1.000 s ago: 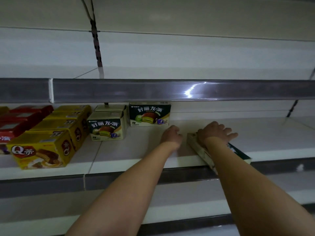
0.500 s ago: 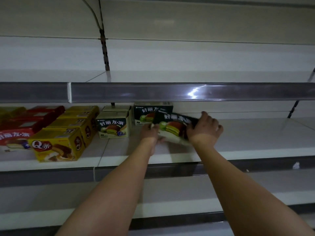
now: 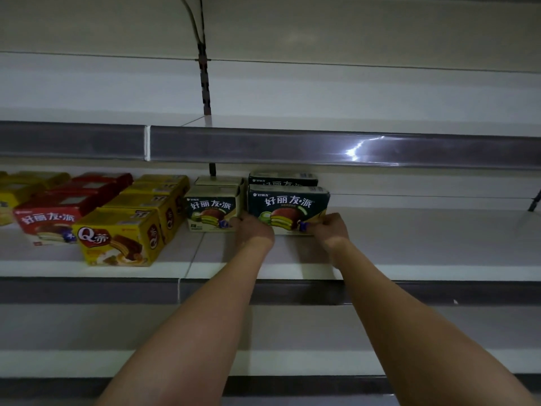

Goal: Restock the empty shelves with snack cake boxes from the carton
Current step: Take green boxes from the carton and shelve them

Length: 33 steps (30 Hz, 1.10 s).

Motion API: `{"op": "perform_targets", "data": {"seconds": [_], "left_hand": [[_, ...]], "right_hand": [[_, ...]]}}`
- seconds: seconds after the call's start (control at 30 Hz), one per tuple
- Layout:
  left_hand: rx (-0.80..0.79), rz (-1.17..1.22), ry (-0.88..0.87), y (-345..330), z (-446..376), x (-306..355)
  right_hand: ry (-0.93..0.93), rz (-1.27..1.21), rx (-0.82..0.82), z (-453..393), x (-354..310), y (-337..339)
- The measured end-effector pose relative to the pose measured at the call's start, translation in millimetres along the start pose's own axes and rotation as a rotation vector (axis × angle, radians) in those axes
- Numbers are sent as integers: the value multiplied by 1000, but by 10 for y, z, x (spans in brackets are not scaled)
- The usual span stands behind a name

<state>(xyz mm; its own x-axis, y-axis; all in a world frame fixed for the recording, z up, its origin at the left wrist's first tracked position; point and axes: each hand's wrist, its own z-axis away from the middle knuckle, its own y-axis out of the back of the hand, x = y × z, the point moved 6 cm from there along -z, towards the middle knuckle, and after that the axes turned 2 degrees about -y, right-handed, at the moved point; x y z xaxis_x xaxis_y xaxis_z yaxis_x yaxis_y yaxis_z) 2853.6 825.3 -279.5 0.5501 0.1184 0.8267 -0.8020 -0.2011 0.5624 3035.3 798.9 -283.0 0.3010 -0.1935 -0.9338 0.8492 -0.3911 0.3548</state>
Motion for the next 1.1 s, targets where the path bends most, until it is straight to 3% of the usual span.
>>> {"op": "perform_targets", "data": {"seconds": [0.8, 1.0, 1.1], "left_hand": [[-166, 336, 119, -514, -748, -106], [-170, 338, 163, -472, -607, -160], [-184, 244, 93, -183, -234, 70]], "right_hand": [[-69, -136, -6, -262, -219, -163], [-70, 104, -18, -100, -201, 56], [-49, 246, -69, -25, -230, 128]]}}
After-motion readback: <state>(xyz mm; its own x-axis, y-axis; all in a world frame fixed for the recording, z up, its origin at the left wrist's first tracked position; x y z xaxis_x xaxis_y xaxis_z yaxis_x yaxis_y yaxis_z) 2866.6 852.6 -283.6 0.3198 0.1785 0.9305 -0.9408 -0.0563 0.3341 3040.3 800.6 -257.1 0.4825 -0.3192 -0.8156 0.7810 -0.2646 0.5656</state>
